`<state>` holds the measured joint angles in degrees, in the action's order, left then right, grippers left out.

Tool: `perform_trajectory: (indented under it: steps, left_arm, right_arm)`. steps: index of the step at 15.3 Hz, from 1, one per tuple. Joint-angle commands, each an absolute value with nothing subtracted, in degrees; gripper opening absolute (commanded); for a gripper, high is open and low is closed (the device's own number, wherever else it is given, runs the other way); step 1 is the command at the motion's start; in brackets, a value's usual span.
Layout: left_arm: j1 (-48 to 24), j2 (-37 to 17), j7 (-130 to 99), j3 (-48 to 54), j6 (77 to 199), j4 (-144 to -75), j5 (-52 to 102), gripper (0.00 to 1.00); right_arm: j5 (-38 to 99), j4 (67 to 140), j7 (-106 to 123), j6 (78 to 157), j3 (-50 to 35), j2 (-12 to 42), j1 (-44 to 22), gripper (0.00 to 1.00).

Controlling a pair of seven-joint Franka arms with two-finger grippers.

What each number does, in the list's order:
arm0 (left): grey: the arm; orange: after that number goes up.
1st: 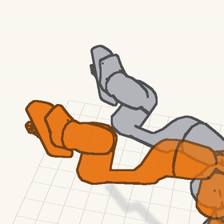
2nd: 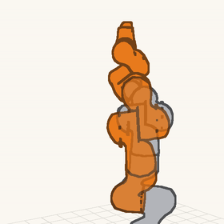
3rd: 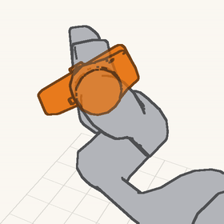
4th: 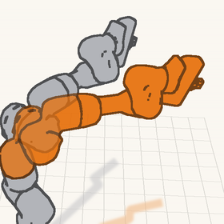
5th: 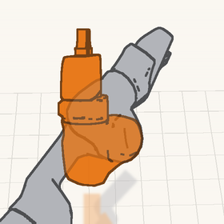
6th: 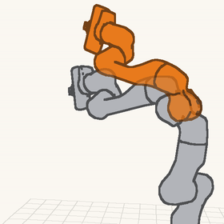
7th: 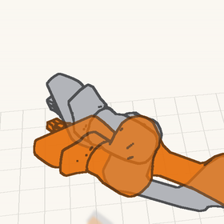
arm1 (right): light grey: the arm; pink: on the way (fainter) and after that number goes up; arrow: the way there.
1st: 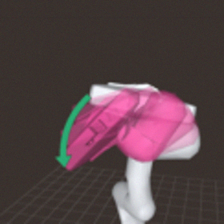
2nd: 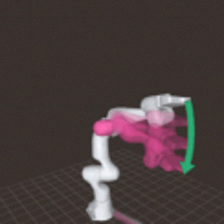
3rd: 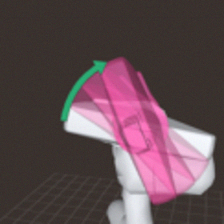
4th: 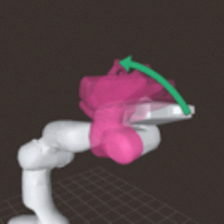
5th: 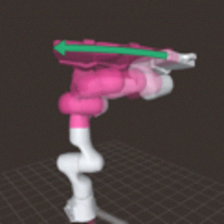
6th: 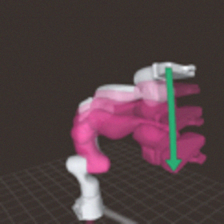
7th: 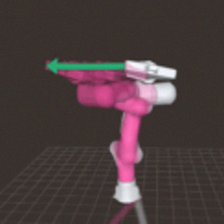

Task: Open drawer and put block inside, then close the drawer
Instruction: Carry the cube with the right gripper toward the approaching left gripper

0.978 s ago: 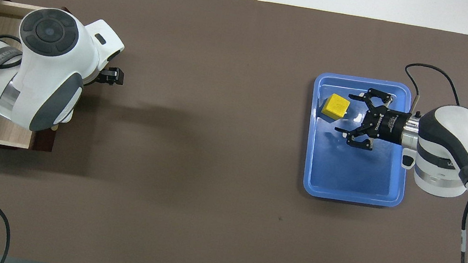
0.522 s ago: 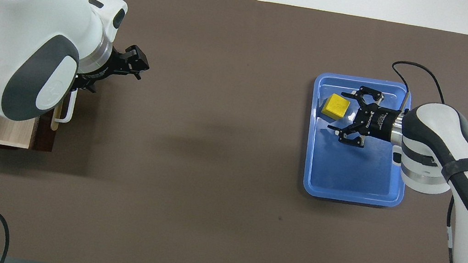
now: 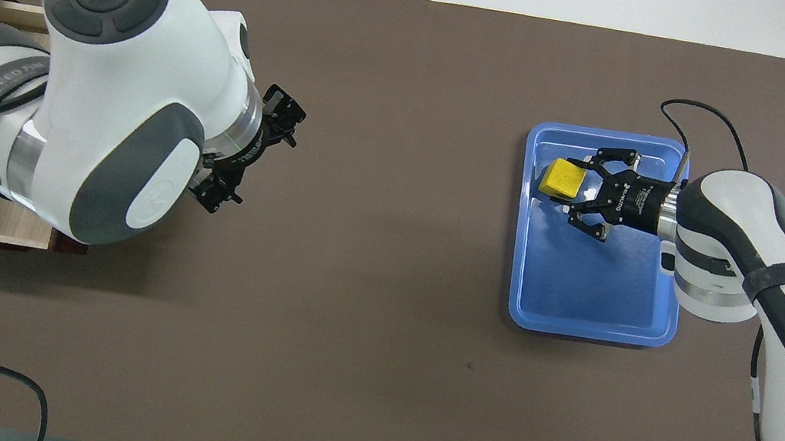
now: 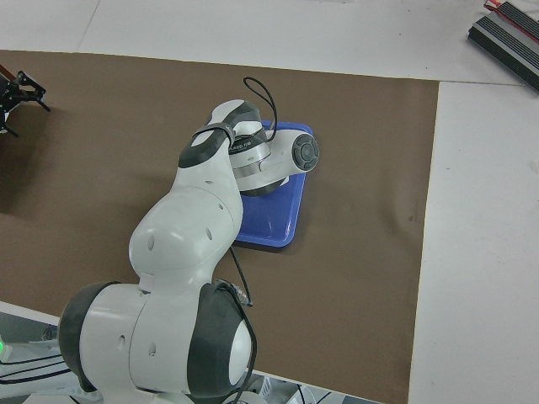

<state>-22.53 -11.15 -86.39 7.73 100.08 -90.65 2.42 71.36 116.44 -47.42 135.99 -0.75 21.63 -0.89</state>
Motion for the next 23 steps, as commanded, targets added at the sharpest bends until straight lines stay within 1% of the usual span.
perform_trajectory:
  steps: [1,2,3,5,6,8,10,12,14,18,20,23]
  left_arm:
    - [-25.4,-11.07,-96.14,6.77,100.55,-90.09,2.81,1.0]
    - [-26.18,-10.99,-97.46,6.77,100.46,-90.17,2.81,1.0]
    - [-26.71,-10.55,-98.86,6.77,100.72,-90.87,2.81,1.0]
    - [-26.46,-9.76,-99.84,6.94,106.92,-94.2,2.9,1.0]
    - [-26.02,-9.06,-99.84,6.94,108.18,-95.52,3.34,1.0]
    - [-25.93,-9.14,-99.75,6.94,109.42,-96.06,3.51,1.0]
    - [-25.75,-9.4,-102.2,6.86,111.43,-96.06,4.91,1.0]
    - [-23.57,-11.06,-105.37,6.85,118.0,-96.15,9.03,1.0]
    - [-23.38,-13.09,-106.26,6.77,122.76,-96.15,13.87,1.0]
    - [-23.29,-14.24,-106.43,6.86,126.72,-97.46,18.88,1.0]
    - [-23.55,-17.56,-106.79,6.86,128.5,-96.6,22.4,1.0]
    - [-23.64,-23.8,-107.66,6.68,127.71,-90.64,25.14,1.0]
  right_arm:
    - [73.04,115.4,-45.35,136.58,-0.97,22.32,-0.44,0.17]
    - [72.95,115.05,-45.35,136.41,-0.97,22.32,-0.44,0.03]
    - [72.95,114.7,-45.35,136.32,-0.97,22.41,-0.44,0.0]
    - [72.86,114.35,-45.61,136.14,-0.97,22.41,-0.61,0.0]
    - [72.6,113.82,-45.96,135.62,-0.97,22.33,-0.62,0.0]
    - [72.07,111.55,-48.41,132.56,-0.88,22.32,-0.79,0.0]
    - [66.4,108.3,-56.56,130.44,-0.97,22.06,-1.58,0.0]
    - [61.8,105.57,-65.53,128.94,-1.05,21.8,-4.12,0.0]
    - [61.7,104.5,-70.56,128.93,-1.14,21.53,-7.45,0.0]
    - [61.61,103.63,-74.44,129.55,-1.05,20.74,-14.14,0.0]
    - [61.61,103.62,-75.75,129.72,-1.14,20.48,-15.9,0.0]
    - [61.52,103.62,-77.43,129.46,-1.23,19.95,-18.01,0.0]
